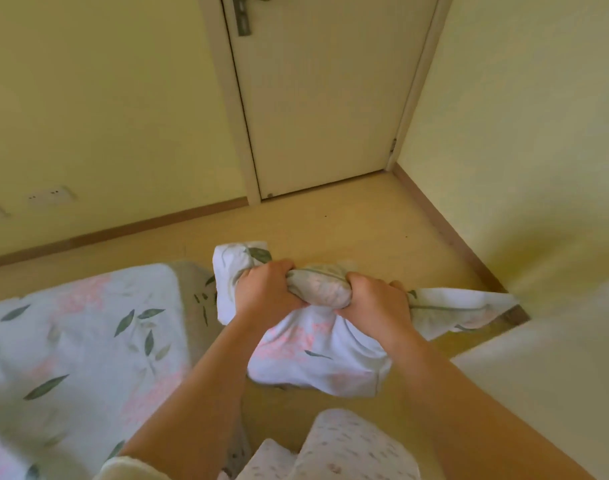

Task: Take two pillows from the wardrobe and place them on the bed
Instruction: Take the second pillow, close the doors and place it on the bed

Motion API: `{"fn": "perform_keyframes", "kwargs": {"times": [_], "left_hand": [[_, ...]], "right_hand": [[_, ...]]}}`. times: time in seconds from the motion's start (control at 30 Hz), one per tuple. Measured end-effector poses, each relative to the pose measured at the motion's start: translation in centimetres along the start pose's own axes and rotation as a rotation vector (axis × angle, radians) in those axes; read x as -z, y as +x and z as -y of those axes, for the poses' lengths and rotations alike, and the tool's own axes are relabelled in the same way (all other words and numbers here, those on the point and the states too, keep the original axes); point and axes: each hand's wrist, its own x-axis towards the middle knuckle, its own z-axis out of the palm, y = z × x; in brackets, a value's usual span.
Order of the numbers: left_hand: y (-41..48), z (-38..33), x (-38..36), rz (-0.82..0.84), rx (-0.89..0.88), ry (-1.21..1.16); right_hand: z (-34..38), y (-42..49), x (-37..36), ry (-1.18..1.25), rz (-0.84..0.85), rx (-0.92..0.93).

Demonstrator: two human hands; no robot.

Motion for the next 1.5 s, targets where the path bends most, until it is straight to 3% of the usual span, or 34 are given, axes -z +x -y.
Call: {"fn": "perform_keyframes", "kwargs": {"times": [0.3, 0.53, 0.83, 1.2, 1.5], "left_hand": [[12.0, 4.8, 4.7, -0.266, 0.126, -0.018], [24.8, 7.7, 9.3, -0.342, 0.284, -0.021], [33.6, 15.1, 14.6, -0.491, 0.523, -0.075], [41.4, 30.8, 23.7, -0.625, 0.722, -0.160], [41.4, 41.3, 31.4, -0.766, 0.932, -0.131]], "right_hand": [[5.0, 16.7, 0.1, 0.062, -0.039, 0.162], [8.9, 33.4, 1.2, 0.084, 0.017, 0.340], [17.8, 47.6, -0.5, 0.046, 0.051, 0.571], [35.9, 62.3, -6.7, -0.089, 0.218, 0.804], [51.5, 67.2, -11.4, -0.079, 0.320, 1.029]]}}
